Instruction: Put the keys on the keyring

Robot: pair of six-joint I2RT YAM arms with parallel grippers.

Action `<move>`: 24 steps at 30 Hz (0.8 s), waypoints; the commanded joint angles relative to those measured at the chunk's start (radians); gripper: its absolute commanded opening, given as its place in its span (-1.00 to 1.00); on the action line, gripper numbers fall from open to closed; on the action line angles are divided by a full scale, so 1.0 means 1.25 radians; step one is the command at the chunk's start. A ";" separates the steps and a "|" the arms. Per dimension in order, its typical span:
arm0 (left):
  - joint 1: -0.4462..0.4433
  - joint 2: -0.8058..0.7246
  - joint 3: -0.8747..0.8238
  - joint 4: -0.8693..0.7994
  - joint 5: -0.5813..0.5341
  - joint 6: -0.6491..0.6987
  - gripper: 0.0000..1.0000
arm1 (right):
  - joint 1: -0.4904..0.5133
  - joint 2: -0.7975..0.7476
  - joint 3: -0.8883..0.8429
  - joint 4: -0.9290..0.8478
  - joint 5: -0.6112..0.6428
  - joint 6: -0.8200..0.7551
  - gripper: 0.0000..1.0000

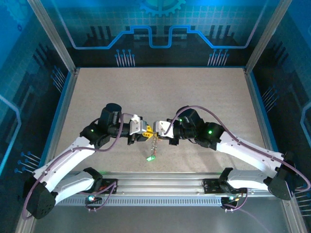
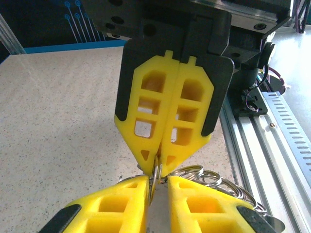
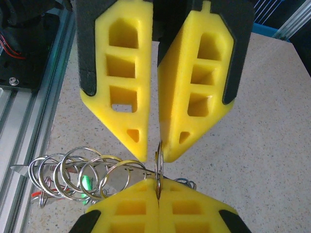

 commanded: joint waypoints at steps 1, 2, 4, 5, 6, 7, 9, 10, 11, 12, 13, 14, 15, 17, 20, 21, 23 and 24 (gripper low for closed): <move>-0.012 0.008 0.025 -0.023 0.005 0.019 -0.64 | 0.014 0.001 0.035 0.018 -0.010 0.005 -1.00; -0.013 0.009 0.025 -0.021 0.005 0.018 -0.65 | 0.015 0.001 0.034 0.018 -0.012 0.006 -1.00; -0.014 0.009 0.022 -0.018 0.004 0.017 -0.67 | 0.015 0.002 0.036 0.018 -0.012 0.007 -1.00; -0.017 0.009 0.021 -0.017 0.001 0.018 -0.67 | 0.016 0.001 0.035 0.019 -0.012 0.009 -1.00; -0.018 0.009 0.021 -0.017 -0.004 0.019 -0.68 | 0.016 0.000 0.035 0.021 -0.014 0.010 -1.00; -0.019 0.010 0.021 -0.017 -0.009 0.019 -0.68 | 0.016 -0.002 0.035 0.022 -0.015 0.012 -1.00; -0.021 0.012 0.023 -0.017 -0.019 0.018 -0.70 | 0.016 0.000 0.036 0.024 -0.017 0.015 -1.00; -0.022 0.014 0.025 -0.017 -0.023 0.017 -0.71 | 0.016 0.000 0.036 0.024 -0.019 0.015 -1.00; -0.024 0.015 0.026 -0.017 -0.026 0.016 -0.73 | 0.015 0.001 0.036 0.025 -0.020 0.017 -1.00; -0.026 0.015 0.027 -0.017 -0.031 0.017 -0.73 | 0.015 0.001 0.035 0.026 -0.020 0.017 -1.00; -0.029 0.017 0.028 -0.017 -0.038 0.017 -0.74 | 0.016 0.001 0.035 0.028 -0.021 0.018 -1.00; -0.032 0.018 0.028 -0.017 -0.043 0.018 -0.76 | 0.016 0.001 0.034 0.029 -0.022 0.020 -1.00; -0.034 0.018 0.030 -0.017 -0.047 0.018 -0.78 | 0.016 0.001 0.034 0.030 -0.022 0.021 -1.00; -0.038 0.018 0.032 -0.016 -0.050 0.017 -0.81 | 0.017 0.001 0.035 0.031 -0.021 0.023 -1.00; -0.040 0.019 0.031 -0.012 -0.052 0.018 -0.94 | 0.017 0.003 0.035 0.035 -0.021 0.028 -1.00; -0.041 0.019 0.032 -0.010 -0.055 0.018 -1.00 | 0.017 0.003 0.036 0.035 -0.025 0.031 -1.00; -0.041 0.016 0.027 -0.003 -0.059 0.015 -1.00 | 0.017 -0.001 0.036 0.034 -0.033 0.034 -0.99; -0.041 0.012 0.022 0.003 -0.055 0.015 -1.00 | 0.015 -0.004 0.036 0.031 -0.036 0.034 -0.95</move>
